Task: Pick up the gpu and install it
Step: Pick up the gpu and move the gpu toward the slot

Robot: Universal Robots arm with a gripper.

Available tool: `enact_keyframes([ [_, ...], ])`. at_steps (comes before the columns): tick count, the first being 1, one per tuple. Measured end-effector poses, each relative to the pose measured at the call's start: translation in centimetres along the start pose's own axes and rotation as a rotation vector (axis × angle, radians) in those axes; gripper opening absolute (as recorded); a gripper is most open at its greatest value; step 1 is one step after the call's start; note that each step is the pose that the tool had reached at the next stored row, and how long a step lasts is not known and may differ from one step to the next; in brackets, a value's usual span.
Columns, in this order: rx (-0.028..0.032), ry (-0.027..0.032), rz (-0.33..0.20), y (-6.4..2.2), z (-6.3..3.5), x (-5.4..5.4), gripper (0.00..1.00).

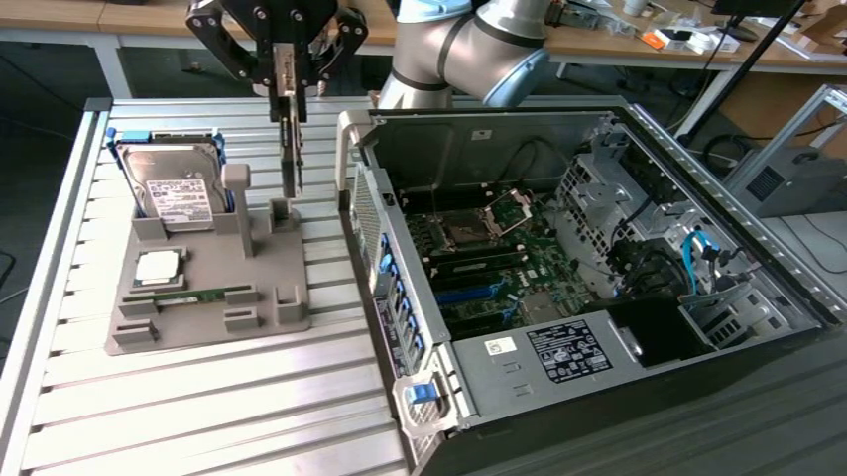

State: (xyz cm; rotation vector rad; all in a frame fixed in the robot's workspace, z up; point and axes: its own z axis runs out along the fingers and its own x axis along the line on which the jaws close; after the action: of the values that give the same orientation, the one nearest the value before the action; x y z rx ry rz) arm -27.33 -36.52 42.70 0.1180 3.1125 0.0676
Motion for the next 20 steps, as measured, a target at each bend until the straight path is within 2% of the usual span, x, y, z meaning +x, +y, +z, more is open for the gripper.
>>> enact_keyframes([
  [20,0.0000,0.0001,0.000,0.03,0.01,-0.44,0.27],
])
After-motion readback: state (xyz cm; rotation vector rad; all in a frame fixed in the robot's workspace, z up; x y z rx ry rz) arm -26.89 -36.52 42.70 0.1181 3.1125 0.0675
